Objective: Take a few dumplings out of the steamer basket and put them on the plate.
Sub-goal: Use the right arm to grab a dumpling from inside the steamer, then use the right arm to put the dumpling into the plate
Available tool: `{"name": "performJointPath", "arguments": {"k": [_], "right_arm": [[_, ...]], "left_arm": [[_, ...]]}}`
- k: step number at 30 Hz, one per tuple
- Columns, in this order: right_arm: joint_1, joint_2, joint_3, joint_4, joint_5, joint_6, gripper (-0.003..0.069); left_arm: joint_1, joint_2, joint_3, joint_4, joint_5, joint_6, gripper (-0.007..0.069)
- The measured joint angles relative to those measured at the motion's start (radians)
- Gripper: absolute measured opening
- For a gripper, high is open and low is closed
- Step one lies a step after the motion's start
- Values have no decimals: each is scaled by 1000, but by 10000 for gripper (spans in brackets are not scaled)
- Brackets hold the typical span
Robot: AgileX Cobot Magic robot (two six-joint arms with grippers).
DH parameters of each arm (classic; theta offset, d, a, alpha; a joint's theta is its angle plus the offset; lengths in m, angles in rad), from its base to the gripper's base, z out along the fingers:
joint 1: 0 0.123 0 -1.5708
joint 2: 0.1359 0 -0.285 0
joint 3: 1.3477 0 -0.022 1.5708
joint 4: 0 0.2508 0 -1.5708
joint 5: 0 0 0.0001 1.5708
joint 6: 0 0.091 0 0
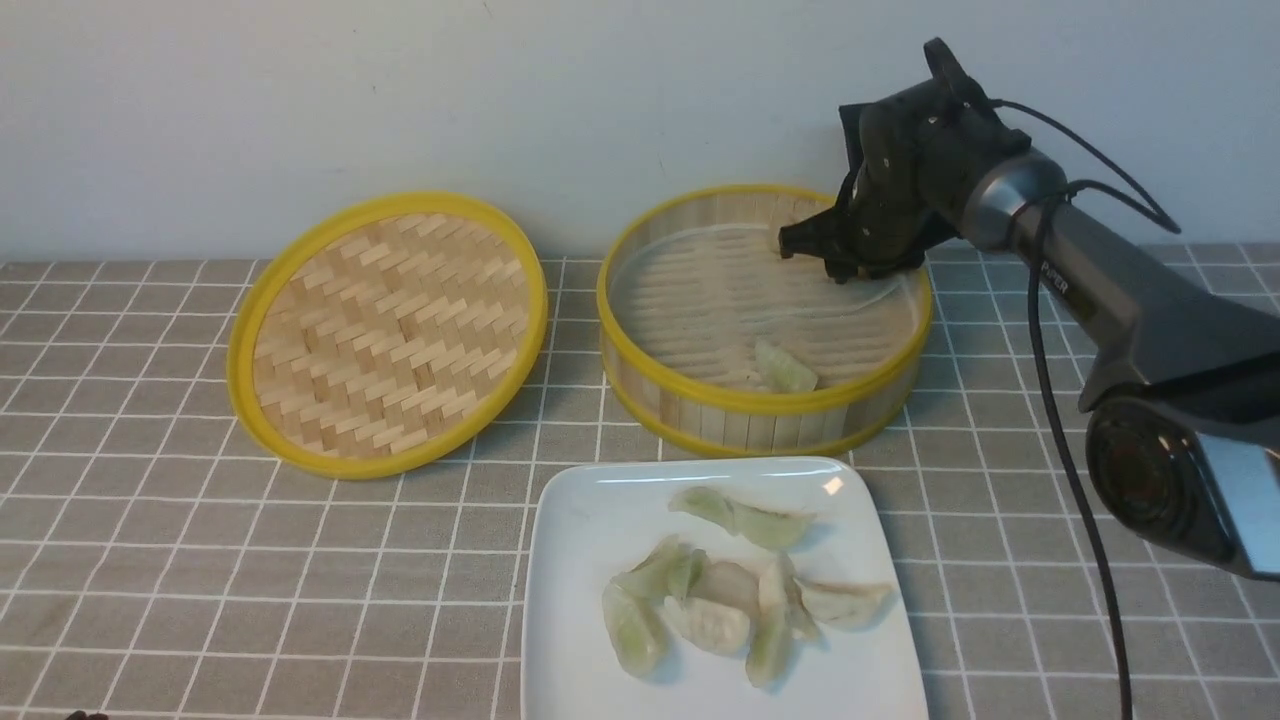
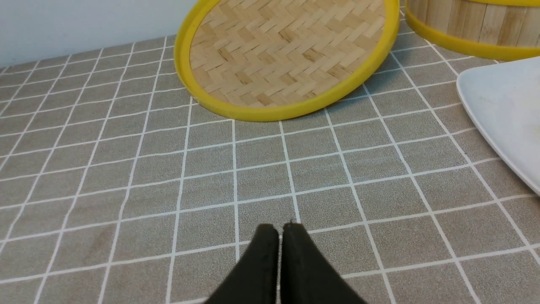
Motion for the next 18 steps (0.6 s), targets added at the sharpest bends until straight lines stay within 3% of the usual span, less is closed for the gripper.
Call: {"name": "performJointPath", "arguments": {"k": [13,18], "right_arm": [[48,-147,1,18,132,-124,171],[51,-208,1,120,151,-217,171]], "left_arm": [[0,0,0,0,0,0,-5],[0,0,0,0,0,0,-5]]}}
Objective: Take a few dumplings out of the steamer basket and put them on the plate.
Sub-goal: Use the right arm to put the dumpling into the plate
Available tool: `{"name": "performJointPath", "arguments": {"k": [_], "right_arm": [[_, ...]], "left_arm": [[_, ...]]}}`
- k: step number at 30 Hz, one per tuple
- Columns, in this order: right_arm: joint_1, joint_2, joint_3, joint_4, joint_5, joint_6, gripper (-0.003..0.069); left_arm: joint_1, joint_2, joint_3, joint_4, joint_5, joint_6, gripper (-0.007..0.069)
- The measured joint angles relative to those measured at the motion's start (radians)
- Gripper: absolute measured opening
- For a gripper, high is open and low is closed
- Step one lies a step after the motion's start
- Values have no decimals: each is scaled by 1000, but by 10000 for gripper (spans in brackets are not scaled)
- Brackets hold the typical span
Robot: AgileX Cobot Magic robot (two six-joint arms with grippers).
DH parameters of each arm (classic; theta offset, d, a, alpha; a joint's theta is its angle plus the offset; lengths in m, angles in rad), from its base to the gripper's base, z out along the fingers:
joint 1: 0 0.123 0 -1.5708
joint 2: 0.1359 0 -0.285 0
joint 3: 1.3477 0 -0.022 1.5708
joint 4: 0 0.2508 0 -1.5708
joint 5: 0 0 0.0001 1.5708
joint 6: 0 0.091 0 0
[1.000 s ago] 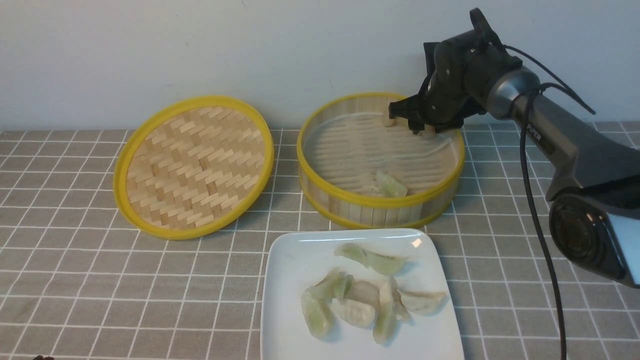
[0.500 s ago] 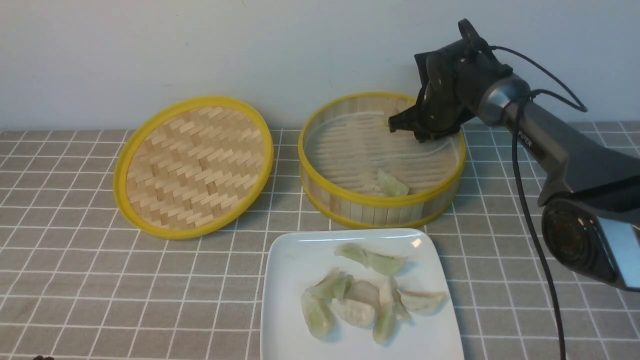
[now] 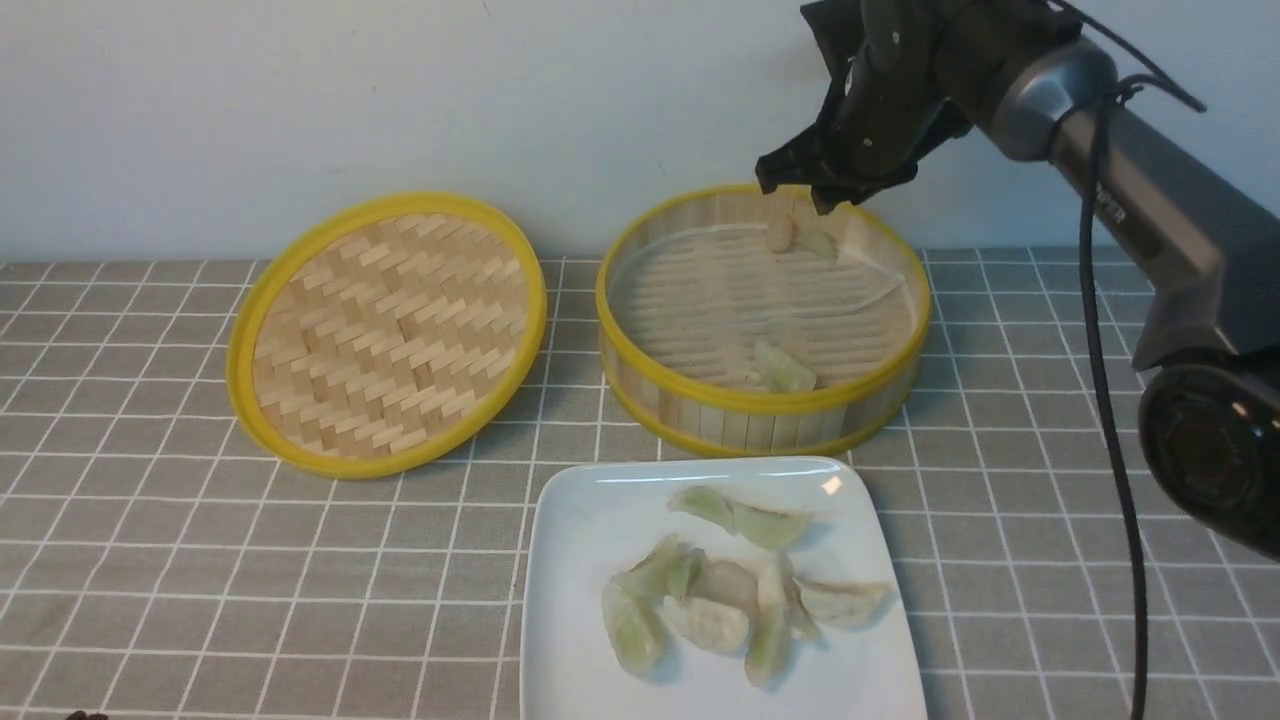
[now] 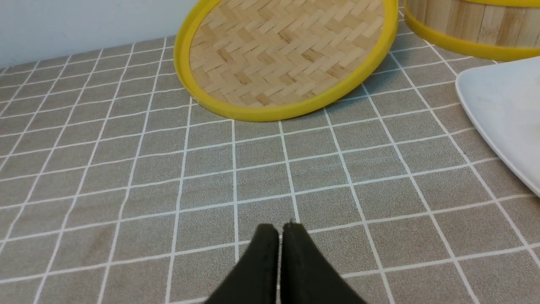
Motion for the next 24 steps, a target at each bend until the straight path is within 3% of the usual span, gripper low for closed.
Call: {"name": "performJointPath", "arguments": {"k": [6,14,24], "right_arm": [[22,-84,27,166,5,-63,171],[146,-344,345,370,5,-180,171],[318,-367,694,433,-1,-239,171]], "left_arm": [[0,0,0,0,0,0,-5],[0,0,0,0,0,0,-5],[0,0,0,0,0,0,-5]]}}
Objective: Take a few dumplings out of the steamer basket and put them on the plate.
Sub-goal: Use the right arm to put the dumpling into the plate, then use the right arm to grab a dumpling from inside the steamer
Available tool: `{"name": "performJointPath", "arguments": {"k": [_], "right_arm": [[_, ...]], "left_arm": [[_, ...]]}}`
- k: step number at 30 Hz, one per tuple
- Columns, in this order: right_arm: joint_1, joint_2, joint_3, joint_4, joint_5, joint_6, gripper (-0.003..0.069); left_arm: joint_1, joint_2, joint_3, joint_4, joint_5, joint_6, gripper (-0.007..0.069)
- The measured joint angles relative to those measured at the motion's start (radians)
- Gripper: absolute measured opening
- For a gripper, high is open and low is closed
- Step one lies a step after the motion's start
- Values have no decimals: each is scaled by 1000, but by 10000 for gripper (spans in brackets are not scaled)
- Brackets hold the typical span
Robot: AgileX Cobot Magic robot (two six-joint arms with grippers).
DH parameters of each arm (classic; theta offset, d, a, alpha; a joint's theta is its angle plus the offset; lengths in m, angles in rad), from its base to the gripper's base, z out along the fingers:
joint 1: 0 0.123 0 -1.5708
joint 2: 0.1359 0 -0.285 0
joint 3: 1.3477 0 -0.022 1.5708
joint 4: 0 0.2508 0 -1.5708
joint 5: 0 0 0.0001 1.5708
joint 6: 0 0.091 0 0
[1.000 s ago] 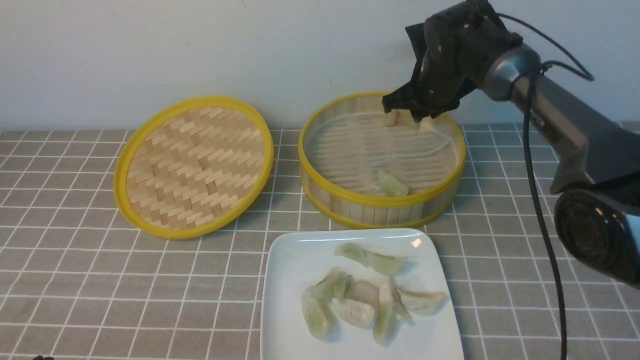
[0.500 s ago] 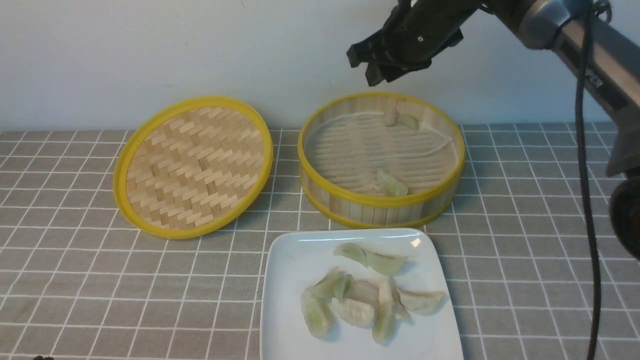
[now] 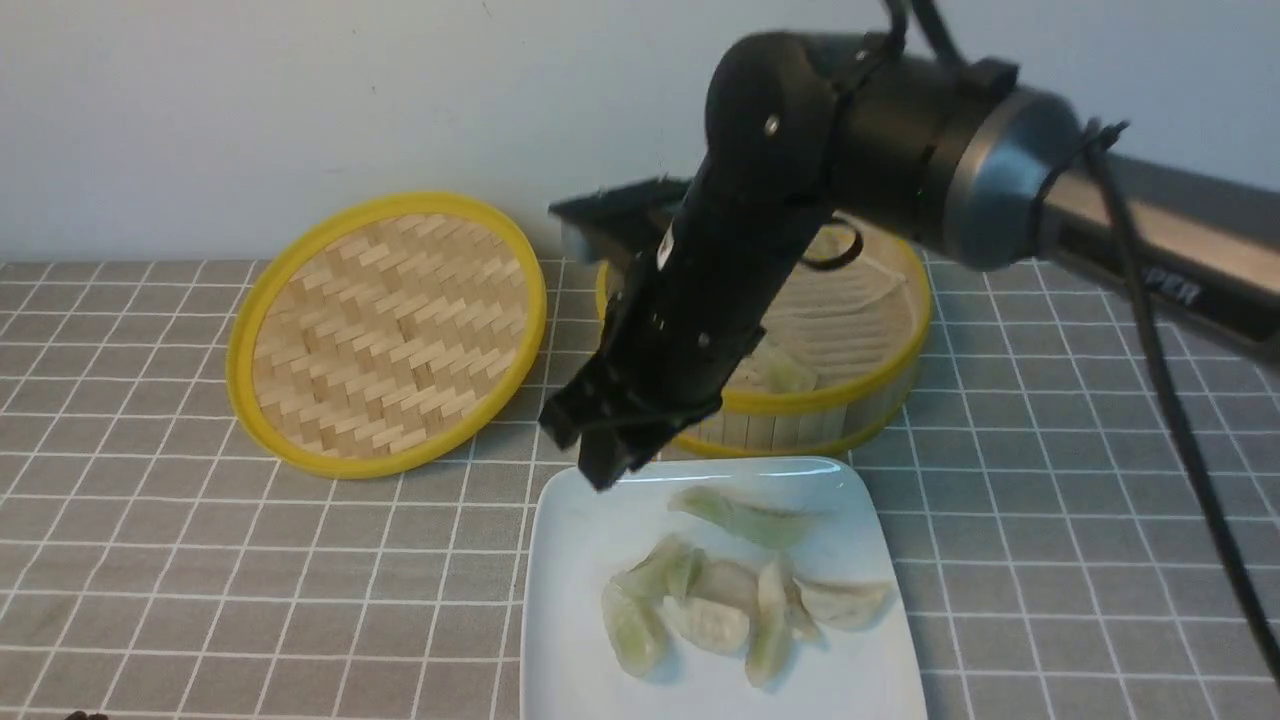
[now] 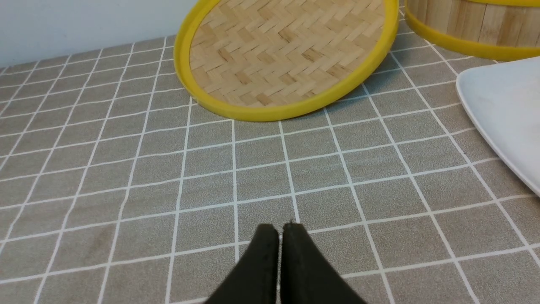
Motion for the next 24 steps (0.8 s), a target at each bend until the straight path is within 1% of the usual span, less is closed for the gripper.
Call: {"name": "performJointPath", "arguments": {"k": [3,6,9,12,18,21,24], "right_arm": [[33,53,19,1,-5,-12,171],[39,86,19,-8,-12,-12,171],[39,112,19,-53,-18,-12,187],[39,112,19,-76,-20,-13,246],[39,111,-6,-110,-20,-14,428],[38,111,-90,-206,-26,6,482],[16,112,-208,-335,-72,88,496]], "left_arm": [[0,0,0,0,0,0,-5],[0,0,0,0,0,0,-5],[0,0,0,0,0,0,-5],[0,0,0,0,0,0,-5],[0,0,0,0,0,0,-5],[0,0,0,0,0,0,-5],[0,0,0,0,0,0,-5]]}}
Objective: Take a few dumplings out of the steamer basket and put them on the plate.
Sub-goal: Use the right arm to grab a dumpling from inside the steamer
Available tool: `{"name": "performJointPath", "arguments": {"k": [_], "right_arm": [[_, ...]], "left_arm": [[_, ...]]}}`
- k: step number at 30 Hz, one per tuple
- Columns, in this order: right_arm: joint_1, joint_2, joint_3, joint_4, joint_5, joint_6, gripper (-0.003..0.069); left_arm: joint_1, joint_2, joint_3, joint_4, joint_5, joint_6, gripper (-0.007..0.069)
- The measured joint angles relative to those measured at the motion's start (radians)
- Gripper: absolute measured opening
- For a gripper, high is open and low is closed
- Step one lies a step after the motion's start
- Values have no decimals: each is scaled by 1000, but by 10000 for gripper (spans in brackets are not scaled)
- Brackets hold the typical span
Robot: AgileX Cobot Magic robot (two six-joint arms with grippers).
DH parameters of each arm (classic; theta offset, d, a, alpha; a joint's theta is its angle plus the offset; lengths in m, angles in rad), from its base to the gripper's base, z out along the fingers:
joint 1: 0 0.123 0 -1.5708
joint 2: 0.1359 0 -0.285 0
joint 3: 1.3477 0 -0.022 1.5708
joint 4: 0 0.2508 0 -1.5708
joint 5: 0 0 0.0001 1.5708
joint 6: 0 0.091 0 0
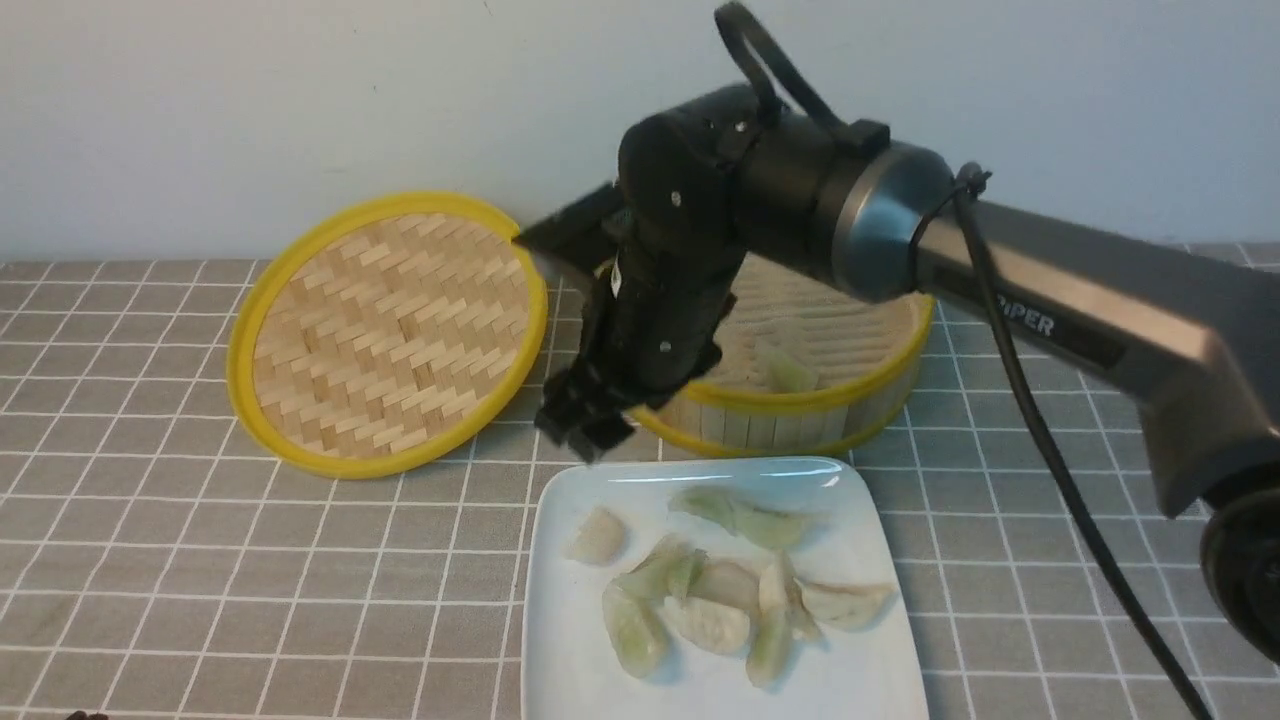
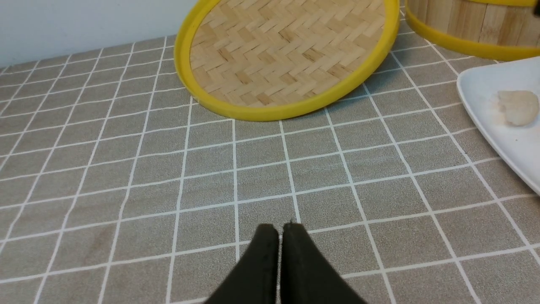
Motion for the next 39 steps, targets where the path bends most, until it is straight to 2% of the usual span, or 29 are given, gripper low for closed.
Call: {"name": "performJointPath", "arguments": {"k": [2,4,8,12,17,22,29,39], "right_arm": [[-26,7,-72,-59,-22,48,496],[-104,36,-189,-114,-56,108,496],[-215,122,-329,-125,-82,126,496],[-297,209,-399,-85,-89,137,496],[-385,319,-428,69,-137,146,496],[-403,368,-429,107,-202,111,496],[-404,400,-432,57,-313,100,496],[-404,454,-432,51,-382,52,496]], "left_arm": [[0,0,0,0,0,0,-5],[0,0,0,0,0,0,-5],[0,0,0,0,0,0,-5],[0,0,0,0,0,0,-5],[0,0,0,0,0,0,-5],[0,0,0,0,0,0,-5],[0,0,0,0,0,0,-5],[0,0,0,0,0,0,-5]]}}
